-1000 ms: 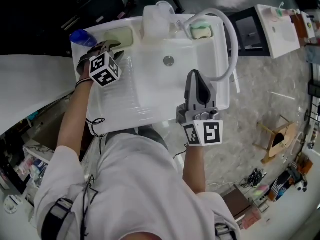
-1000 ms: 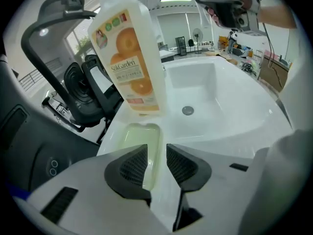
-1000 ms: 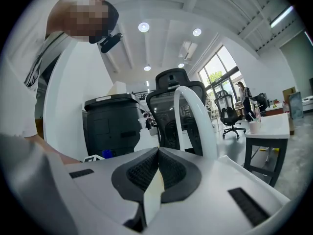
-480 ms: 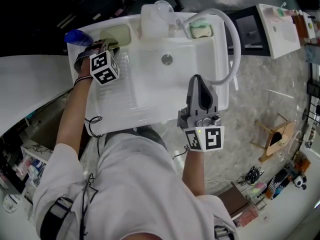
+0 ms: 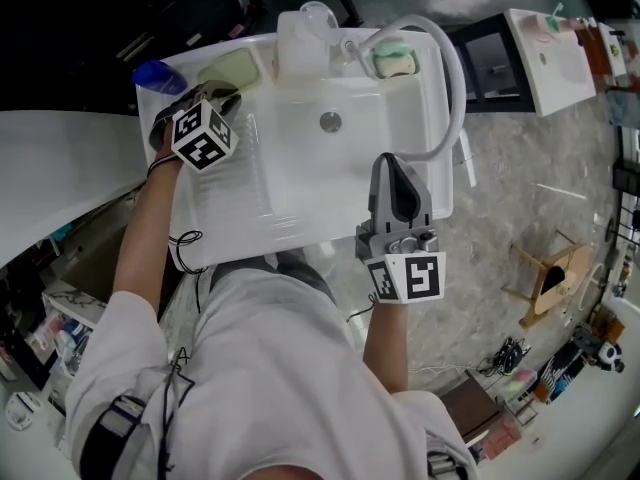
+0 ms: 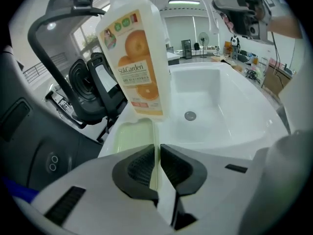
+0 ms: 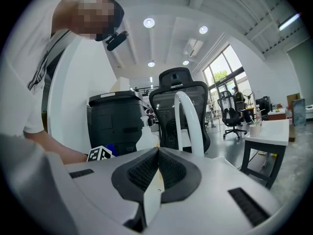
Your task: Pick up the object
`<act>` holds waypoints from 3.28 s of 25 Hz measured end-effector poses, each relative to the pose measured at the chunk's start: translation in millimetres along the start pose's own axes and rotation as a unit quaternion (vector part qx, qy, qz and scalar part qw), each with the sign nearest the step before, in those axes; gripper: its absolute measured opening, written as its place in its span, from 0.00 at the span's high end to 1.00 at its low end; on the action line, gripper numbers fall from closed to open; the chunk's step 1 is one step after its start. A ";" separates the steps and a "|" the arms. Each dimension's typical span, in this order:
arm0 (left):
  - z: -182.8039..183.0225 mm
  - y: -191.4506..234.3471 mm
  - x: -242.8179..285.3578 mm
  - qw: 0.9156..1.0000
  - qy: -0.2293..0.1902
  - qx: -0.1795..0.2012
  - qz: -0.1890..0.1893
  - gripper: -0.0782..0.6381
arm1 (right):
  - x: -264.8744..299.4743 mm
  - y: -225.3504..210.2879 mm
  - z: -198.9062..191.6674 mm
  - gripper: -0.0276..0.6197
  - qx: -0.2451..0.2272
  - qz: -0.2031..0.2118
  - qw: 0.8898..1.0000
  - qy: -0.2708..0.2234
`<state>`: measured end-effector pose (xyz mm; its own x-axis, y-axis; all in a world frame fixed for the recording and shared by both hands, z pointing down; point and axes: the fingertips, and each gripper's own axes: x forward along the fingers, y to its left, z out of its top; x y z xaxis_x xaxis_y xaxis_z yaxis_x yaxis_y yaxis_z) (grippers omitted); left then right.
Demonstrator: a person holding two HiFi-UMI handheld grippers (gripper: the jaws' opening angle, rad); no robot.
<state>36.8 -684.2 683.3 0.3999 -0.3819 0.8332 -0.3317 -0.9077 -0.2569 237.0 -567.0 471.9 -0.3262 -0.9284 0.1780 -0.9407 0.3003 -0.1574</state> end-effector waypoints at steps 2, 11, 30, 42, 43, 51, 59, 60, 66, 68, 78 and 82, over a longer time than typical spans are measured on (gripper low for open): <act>8.7 1.3 -11.6 1.000 -0.015 -0.013 0.009 0.82 | -4.5 0.8 3.0 0.95 -0.004 0.001 1.000 -0.003; 53.5 -3.2 -100.8 0.990 -0.100 -0.066 0.077 0.82 | -27.4 16.3 21.4 0.95 -0.019 0.027 0.999 -0.029; 69.7 -39.9 -319.2 0.919 -0.241 -0.162 0.266 0.82 | -68.0 45.3 73.1 0.95 -0.021 0.073 0.993 -0.086; 30.1 -76.8 -410.3 0.856 -0.299 -0.225 0.356 0.82 | -76.7 80.7 77.4 0.95 -0.036 0.111 0.989 -0.093; 27.2 -80.3 -412.9 0.853 -0.302 -0.228 0.361 0.82 | -77.4 81.8 77.5 0.95 -0.040 0.112 0.989 -0.093; 11.0 -95.5 -432.3 0.820 -0.344 -0.253 0.382 0.83 | -83.6 83.1 78.2 0.95 -0.055 0.106 0.988 -0.099; 10.1 -100.5 -427.3 0.822 -0.341 -0.254 0.379 0.83 | -83.0 82.1 75.1 0.95 -0.058 0.105 0.988 -0.095; 9.8 -100.6 -426.6 0.822 -0.340 -0.256 0.378 0.83 | -82.3 81.8 74.6 0.95 -0.056 0.105 0.989 -0.093; 13.3 -98.5 -421.9 0.823 -0.343 -0.258 0.371 0.83 | -75.7 78.1 75.9 0.95 -0.054 0.103 0.989 -0.093; 14.6 -98.4 -419.5 0.824 -0.344 -0.258 0.370 0.83 | -75.0 76.3 76.3 0.95 -0.053 0.101 0.989 -0.094; 32.5 -92.1 -412.0 0.831 -0.344 -0.243 0.363 0.83 | -75.9 63.1 81.1 0.95 -0.050 0.093 0.989 -0.098; 35.9 -90.1 -408.5 0.834 -0.342 -0.240 0.360 0.84 | -74.8 58.9 80.7 0.95 -0.049 0.091 0.990 -0.097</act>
<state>-66.1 -452.6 348.5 0.2887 -0.9569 0.0314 -0.9344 -0.2888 -0.2083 213.5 -497.5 370.9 -0.4759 -0.8787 -0.0364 -0.8757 0.4773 -0.0736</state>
